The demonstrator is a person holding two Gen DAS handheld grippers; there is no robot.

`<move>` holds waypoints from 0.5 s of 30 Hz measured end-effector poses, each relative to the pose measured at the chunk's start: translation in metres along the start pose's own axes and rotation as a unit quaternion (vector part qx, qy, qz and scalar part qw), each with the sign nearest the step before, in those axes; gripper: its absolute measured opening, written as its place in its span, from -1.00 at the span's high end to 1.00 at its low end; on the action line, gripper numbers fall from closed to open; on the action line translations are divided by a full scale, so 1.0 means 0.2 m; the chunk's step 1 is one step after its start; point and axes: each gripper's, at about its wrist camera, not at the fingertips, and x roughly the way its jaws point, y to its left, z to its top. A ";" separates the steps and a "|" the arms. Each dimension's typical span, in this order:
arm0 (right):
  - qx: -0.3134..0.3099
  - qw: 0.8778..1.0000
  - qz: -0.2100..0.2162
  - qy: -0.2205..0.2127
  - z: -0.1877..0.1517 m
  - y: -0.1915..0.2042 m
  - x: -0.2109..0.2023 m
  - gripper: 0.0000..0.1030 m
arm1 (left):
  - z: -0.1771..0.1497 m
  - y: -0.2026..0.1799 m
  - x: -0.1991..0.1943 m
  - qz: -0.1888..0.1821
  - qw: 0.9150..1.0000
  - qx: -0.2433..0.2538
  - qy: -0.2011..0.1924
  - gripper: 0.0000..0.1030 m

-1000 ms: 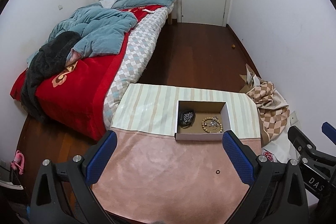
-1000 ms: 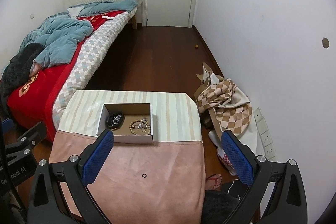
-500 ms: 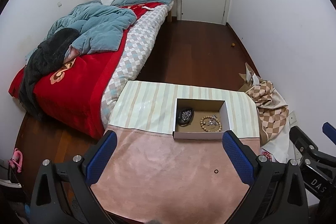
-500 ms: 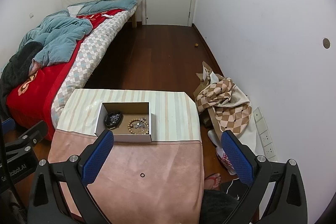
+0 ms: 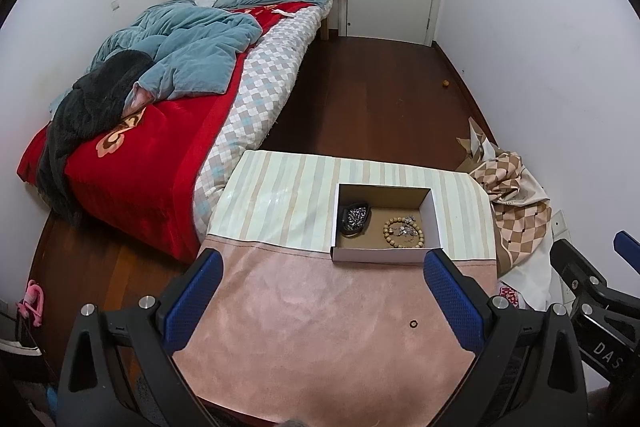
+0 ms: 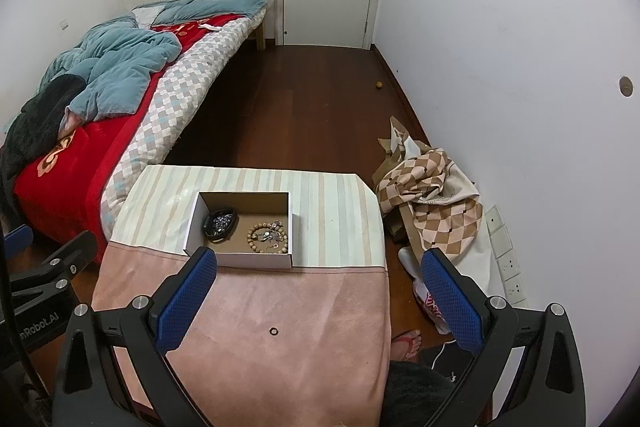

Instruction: Organize jewelry

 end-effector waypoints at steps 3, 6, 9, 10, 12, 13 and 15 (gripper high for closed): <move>0.000 1.000 -0.001 0.000 0.00 0.00 0.00 -1.00 | 0.00 -0.01 0.00 0.003 1.000 0.001 -0.001 -0.99; 0.000 1.000 0.002 0.001 0.00 0.00 0.00 -1.00 | 0.00 0.00 0.00 0.003 1.000 0.003 0.000 -0.99; 0.003 1.000 0.003 0.002 -0.01 0.00 0.00 -1.00 | 0.00 0.00 0.00 0.004 1.000 0.004 0.000 -0.99; 0.004 1.000 0.004 0.002 -0.01 0.00 0.00 -1.00 | 0.00 -0.01 0.00 0.004 1.000 0.003 0.000 -0.99; 0.005 1.000 0.004 0.004 -0.01 0.00 0.01 -1.00 | 0.00 0.00 0.00 0.005 1.000 0.003 0.000 -0.99; 0.004 1.000 0.005 0.005 -0.01 -0.01 0.01 -1.00 | -0.01 0.00 0.00 0.005 1.000 0.004 0.000 -0.99; 0.004 1.000 0.005 0.006 -0.01 -0.01 0.01 -1.00 | -0.02 0.01 0.00 0.003 1.000 0.004 0.002 -0.99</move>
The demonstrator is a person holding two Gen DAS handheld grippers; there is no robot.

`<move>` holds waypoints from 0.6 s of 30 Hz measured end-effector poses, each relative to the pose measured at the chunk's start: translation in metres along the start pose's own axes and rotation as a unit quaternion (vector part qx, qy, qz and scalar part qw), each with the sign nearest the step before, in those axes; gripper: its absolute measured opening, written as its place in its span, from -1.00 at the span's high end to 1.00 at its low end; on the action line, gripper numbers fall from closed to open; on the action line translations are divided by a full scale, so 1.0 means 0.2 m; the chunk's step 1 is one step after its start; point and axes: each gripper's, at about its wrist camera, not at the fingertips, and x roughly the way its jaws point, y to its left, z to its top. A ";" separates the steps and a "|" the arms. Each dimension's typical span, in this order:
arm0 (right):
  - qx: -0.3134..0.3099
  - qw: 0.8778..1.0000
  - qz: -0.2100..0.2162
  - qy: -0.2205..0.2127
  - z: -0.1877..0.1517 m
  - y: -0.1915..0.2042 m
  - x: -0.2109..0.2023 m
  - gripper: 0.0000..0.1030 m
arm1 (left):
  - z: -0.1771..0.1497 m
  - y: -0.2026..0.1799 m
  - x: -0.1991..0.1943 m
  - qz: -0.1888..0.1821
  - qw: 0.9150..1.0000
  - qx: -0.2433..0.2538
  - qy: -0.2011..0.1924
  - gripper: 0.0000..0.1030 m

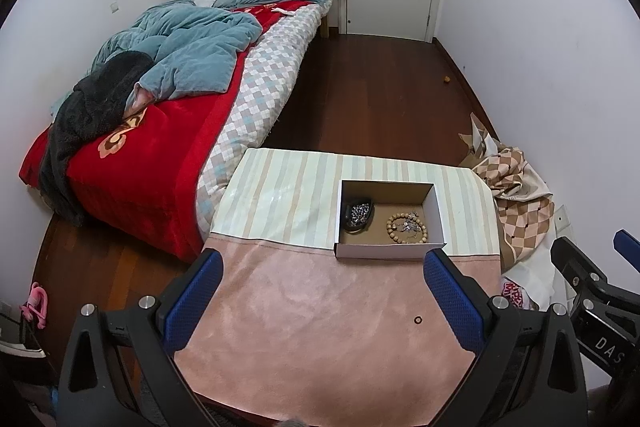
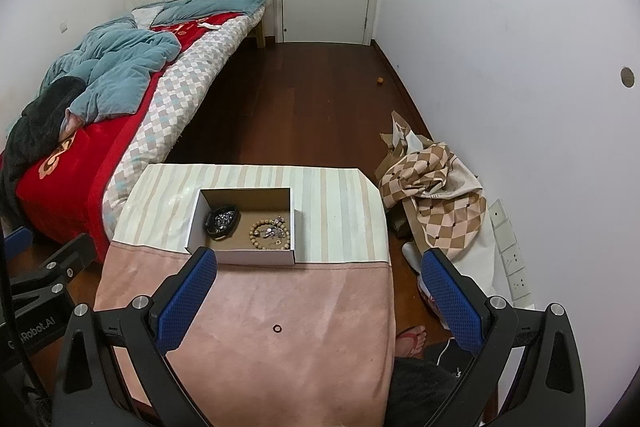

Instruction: Organize jewelry

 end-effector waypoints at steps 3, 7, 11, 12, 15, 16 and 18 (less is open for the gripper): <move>0.000 1.000 0.001 0.000 0.00 0.00 0.00 -1.00 | -0.01 0.01 0.00 0.000 1.000 0.002 0.000 -0.99; -0.001 1.000 0.001 -0.001 0.00 0.00 0.00 -1.00 | -0.01 0.01 0.00 -0.002 1.000 0.002 0.000 -0.99; -0.001 1.000 0.000 -0.001 0.00 0.00 0.00 -1.00 | -0.02 0.01 -0.01 -0.004 1.000 0.003 -0.001 -0.99; -0.001 1.000 -0.001 -0.001 0.00 0.00 0.00 -1.00 | -0.02 0.02 -0.01 -0.005 1.000 0.003 -0.001 -0.99; -0.002 1.000 -0.001 0.000 0.00 0.00 -0.01 -1.00 | -0.03 0.02 -0.01 -0.006 1.000 0.004 -0.001 -0.99; -0.002 1.000 -0.001 0.000 0.01 0.00 -0.01 -1.00 | -0.02 0.02 -0.01 -0.006 1.000 0.004 0.000 -0.99; -0.002 1.000 -0.002 -0.001 0.01 0.00 -0.01 -1.00 | -0.02 0.02 -0.01 -0.007 1.000 0.004 0.000 -0.99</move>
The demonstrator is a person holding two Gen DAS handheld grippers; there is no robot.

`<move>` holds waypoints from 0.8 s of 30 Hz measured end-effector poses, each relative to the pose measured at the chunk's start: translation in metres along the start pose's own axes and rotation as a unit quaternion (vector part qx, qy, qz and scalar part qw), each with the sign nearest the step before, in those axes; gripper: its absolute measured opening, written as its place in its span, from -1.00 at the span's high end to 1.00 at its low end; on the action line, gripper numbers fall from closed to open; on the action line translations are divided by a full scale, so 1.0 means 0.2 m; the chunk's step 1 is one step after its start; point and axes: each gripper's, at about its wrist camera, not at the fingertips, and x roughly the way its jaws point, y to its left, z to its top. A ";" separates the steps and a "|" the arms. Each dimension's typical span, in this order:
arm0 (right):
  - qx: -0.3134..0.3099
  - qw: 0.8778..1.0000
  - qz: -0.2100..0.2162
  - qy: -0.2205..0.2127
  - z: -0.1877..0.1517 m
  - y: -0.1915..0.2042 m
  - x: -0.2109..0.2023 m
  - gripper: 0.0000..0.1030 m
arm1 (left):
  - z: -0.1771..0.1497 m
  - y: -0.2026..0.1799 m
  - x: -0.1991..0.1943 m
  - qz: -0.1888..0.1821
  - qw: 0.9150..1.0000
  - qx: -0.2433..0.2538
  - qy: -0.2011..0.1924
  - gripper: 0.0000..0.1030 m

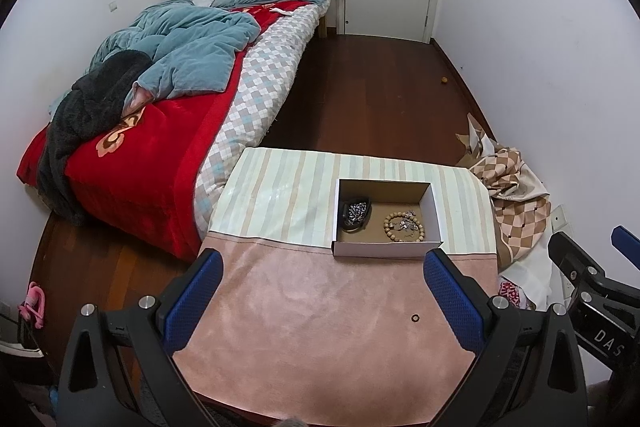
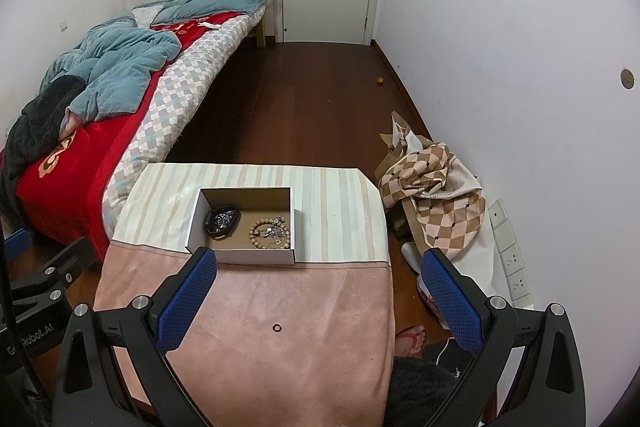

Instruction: Organize jewelry

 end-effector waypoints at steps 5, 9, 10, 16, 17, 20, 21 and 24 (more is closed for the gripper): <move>0.000 1.000 0.001 0.001 0.00 0.00 0.00 -1.00 | 0.00 -0.01 0.00 -0.002 1.000 0.001 0.000 -0.99; -0.001 1.000 0.001 0.002 0.00 -0.01 0.00 -1.00 | 0.00 -0.01 -0.01 -0.001 1.000 0.001 -0.001 -0.99; -0.001 1.000 0.001 0.002 0.00 -0.01 0.00 -1.00 | 0.00 -0.02 -0.01 -0.002 1.000 0.001 -0.001 -0.99; -0.002 1.000 0.001 0.001 0.00 -0.01 0.00 -1.00 | 0.00 -0.01 -0.01 -0.003 1.000 0.000 0.000 -0.99; -0.002 1.000 0.001 0.001 0.00 -0.01 0.00 -1.00 | 0.00 -0.02 -0.01 -0.002 1.000 0.000 0.000 -0.99; -0.001 1.000 0.001 0.001 0.00 -0.01 0.00 -1.00 | 0.01 -0.02 -0.02 -0.002 1.000 -0.001 0.000 -0.99; -0.001 1.000 0.001 0.002 0.00 -0.01 0.00 -1.00 | 0.01 -0.02 -0.02 -0.001 1.000 -0.001 0.000 -0.99; -0.002 1.000 0.001 0.001 0.00 -0.01 0.00 -1.00 | 0.01 -0.02 -0.02 -0.001 1.000 -0.002 0.001 -0.99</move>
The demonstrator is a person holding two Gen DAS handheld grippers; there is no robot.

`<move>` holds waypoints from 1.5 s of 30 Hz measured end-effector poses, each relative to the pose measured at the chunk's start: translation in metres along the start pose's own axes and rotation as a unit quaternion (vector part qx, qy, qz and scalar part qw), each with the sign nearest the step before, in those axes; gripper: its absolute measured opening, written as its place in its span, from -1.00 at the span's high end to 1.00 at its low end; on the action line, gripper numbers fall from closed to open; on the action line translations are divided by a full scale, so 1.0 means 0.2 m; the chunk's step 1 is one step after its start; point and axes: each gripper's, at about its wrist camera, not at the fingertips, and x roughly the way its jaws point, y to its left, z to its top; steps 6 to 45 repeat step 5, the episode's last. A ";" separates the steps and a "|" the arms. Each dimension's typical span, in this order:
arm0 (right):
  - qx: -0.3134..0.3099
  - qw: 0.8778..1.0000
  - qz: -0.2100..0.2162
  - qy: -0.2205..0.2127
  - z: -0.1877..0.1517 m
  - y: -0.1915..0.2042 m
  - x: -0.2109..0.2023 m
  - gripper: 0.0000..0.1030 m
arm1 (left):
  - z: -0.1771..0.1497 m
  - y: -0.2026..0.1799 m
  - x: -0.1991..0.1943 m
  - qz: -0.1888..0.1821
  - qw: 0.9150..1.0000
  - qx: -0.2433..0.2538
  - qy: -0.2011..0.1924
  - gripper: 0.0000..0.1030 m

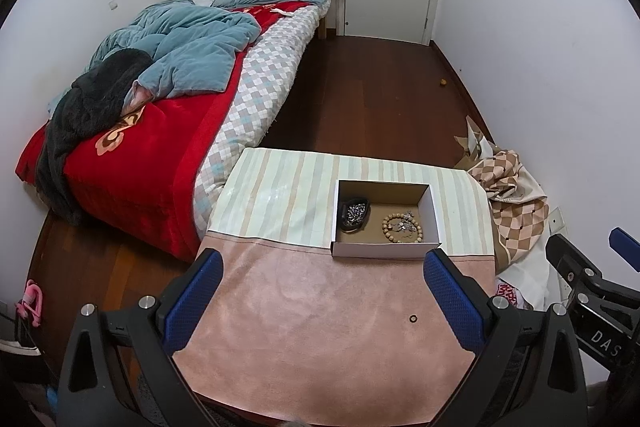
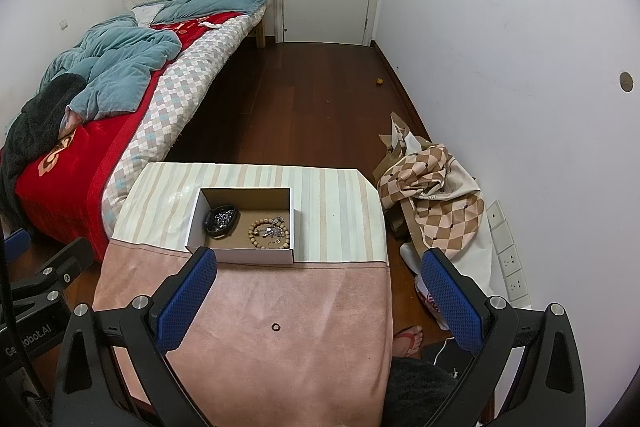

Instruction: Organize jewelry

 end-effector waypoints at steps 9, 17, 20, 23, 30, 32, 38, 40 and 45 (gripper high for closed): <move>0.000 1.000 -0.001 0.000 0.00 0.00 0.00 -1.00 | 0.01 0.00 0.00 -0.002 1.000 -0.001 0.000 -0.99; 0.000 1.000 -0.001 0.000 0.00 0.00 0.00 -1.00 | 0.01 0.00 0.00 -0.002 1.000 -0.001 0.000 -0.99; 0.000 1.000 -0.001 0.000 0.00 0.00 0.00 -1.00 | 0.01 0.00 0.00 -0.002 1.000 -0.001 0.000 -0.99; 0.000 1.000 -0.001 0.000 0.00 0.00 0.00 -1.00 | 0.01 0.00 0.00 -0.002 1.000 -0.001 0.000 -0.99; 0.000 1.000 -0.001 0.000 0.00 0.00 0.00 -1.00 | 0.01 0.00 0.00 -0.002 1.000 -0.001 0.000 -0.99; 0.000 1.000 -0.001 0.000 0.00 0.00 0.00 -1.00 | 0.01 0.00 0.00 -0.002 1.000 -0.001 0.000 -0.99; 0.000 1.000 -0.001 0.000 0.00 0.00 0.00 -1.00 | 0.01 0.00 0.00 -0.002 1.000 -0.001 0.000 -0.99; 0.000 1.000 -0.001 0.000 0.00 0.00 0.00 -1.00 | 0.01 0.00 0.00 -0.002 1.000 -0.001 0.000 -0.99; 0.000 1.000 -0.001 0.000 0.00 0.00 0.00 -1.00 | 0.01 0.00 0.00 -0.002 1.000 -0.001 0.000 -0.99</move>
